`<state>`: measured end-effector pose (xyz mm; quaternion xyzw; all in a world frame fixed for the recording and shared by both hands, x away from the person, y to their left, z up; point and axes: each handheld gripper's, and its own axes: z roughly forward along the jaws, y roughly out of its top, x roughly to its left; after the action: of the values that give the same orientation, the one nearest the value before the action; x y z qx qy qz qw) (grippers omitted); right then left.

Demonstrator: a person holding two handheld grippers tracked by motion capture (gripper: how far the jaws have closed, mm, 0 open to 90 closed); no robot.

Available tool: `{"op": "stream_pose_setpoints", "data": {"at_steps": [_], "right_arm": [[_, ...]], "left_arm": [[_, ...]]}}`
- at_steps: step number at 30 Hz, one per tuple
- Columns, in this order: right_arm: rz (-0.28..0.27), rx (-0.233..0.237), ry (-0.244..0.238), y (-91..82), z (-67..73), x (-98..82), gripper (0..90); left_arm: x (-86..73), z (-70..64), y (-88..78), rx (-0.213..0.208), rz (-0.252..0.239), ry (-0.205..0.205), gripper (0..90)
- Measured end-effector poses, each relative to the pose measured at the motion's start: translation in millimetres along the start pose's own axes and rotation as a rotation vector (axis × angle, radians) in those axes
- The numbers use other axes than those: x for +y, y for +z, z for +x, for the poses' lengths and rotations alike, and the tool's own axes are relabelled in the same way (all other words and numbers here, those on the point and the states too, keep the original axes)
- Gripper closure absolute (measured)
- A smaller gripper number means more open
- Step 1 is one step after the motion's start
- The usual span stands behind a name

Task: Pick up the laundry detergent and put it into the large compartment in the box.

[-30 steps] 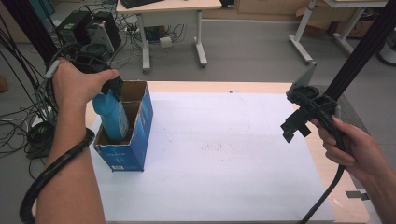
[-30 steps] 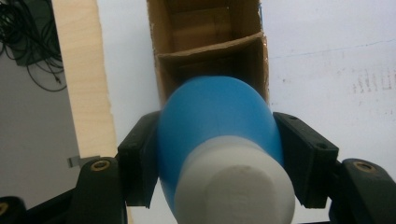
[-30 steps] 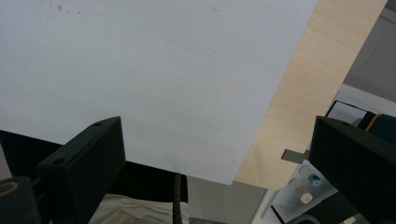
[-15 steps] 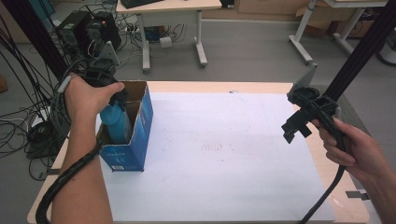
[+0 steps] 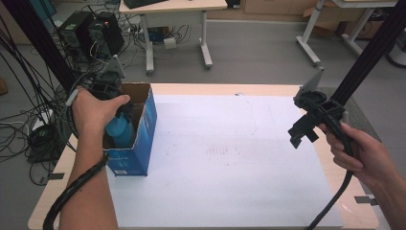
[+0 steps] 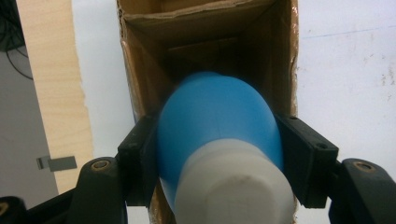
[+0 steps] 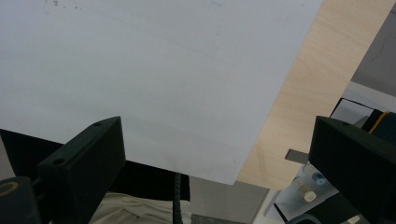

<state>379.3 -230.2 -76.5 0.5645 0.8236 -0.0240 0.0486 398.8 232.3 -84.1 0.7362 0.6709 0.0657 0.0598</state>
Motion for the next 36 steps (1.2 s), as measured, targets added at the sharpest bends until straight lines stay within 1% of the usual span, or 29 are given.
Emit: {"op": "stream_pose_setpoints", "data": {"at_steps": [7,13,19,24,29,36], "right_arm": [[-0.002,0.002,-0.004,0.1,0.7,0.2,3.6],[0.0,0.006,0.006,1.7,-2.0,0.8,3.6],[0.002,0.01,0.014,2.5,-4.5,2.2,3.6],[0.002,0.013,0.008,3.2,-5.0,2.2,3.6],[0.006,0.016,0.016,4.1,-6.5,3.3,3.6],[0.004,0.017,0.012,4.5,-6.6,3.0,3.6]], "left_arm": [[0.6,-1.3,6.3,0.001,0.004,0.007,37.2],[2.1,-2.3,11.4,0.008,0.011,0.006,37.2],[3.1,-2.7,15.2,0.003,0.013,0.009,37.3],[4.0,-2.7,18.3,0.003,0.016,0.009,37.3],[5.1,-2.8,21.8,0.005,0.022,0.016,37.3],[7.0,-3.1,27.2,0.001,0.028,0.017,37.3]]}}
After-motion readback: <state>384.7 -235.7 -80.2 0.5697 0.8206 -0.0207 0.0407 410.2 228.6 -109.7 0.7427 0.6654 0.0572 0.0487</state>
